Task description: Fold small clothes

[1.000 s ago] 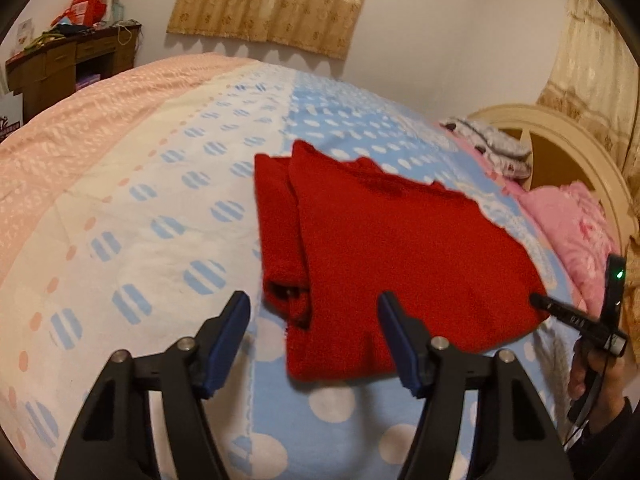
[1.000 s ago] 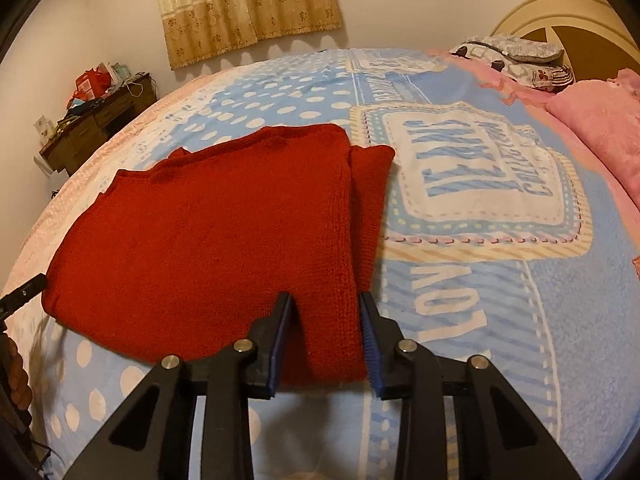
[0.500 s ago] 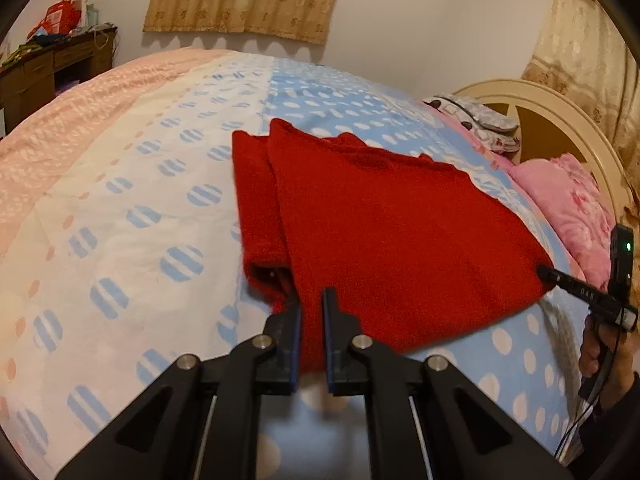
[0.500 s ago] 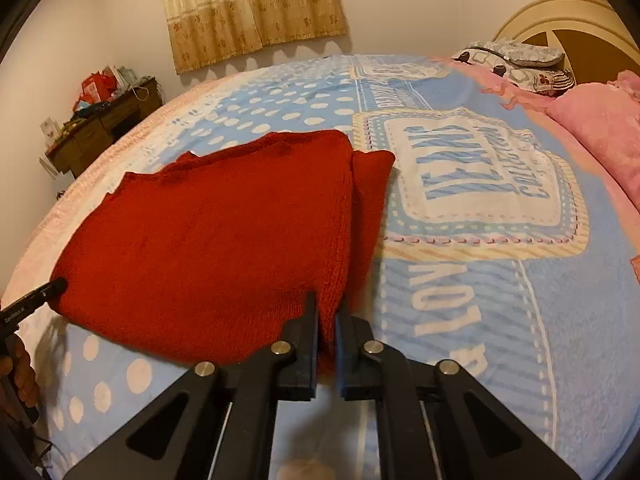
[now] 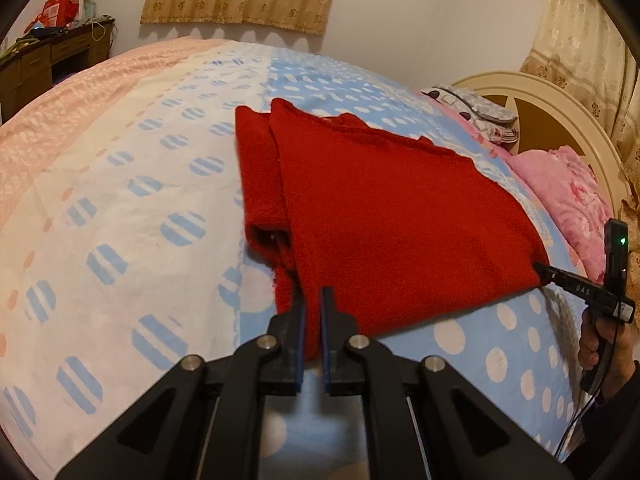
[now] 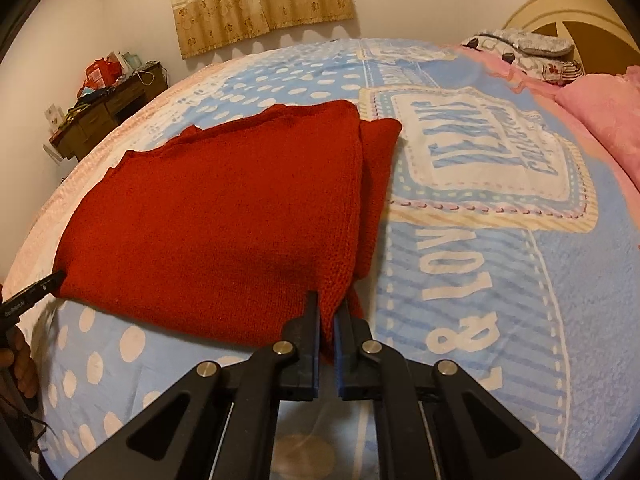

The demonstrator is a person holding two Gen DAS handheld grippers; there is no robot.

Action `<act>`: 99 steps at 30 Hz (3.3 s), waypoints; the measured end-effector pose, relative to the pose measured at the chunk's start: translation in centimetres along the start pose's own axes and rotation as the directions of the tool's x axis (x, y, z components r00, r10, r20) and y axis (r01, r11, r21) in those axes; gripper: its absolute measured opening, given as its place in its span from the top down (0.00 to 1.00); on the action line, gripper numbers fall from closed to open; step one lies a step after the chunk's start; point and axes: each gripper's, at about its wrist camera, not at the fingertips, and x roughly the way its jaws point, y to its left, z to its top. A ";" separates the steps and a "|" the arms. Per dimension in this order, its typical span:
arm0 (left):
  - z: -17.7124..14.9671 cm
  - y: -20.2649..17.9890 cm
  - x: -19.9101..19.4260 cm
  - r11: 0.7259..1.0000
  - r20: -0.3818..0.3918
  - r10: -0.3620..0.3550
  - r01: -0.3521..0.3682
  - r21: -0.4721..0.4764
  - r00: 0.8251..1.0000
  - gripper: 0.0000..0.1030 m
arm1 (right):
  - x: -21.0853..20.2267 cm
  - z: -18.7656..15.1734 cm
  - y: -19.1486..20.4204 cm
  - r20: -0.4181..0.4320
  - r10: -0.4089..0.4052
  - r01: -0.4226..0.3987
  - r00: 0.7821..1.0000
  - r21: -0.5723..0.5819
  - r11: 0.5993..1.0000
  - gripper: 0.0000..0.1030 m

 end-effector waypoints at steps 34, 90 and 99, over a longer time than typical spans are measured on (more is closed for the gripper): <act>0.0 0.9 -2.5 0.997 0.087 0.076 -0.075 -0.013 0.993 0.37 | 3.1 0.2 16.0 -0.007 0.033 -0.034 0.999 -0.310 0.950 0.52; 10.2 5.8 4.9 0.988 -0.028 -0.124 0.121 -0.093 0.992 0.16 | 2.7 -3.1 32.3 0.060 0.080 -0.026 0.995 -0.619 0.785 0.50; 10.5 6.5 6.6 0.984 -0.034 -0.136 0.131 -0.121 0.990 0.18 | 2.9 -3.2 33.0 0.081 0.065 0.001 0.995 -0.640 0.769 0.50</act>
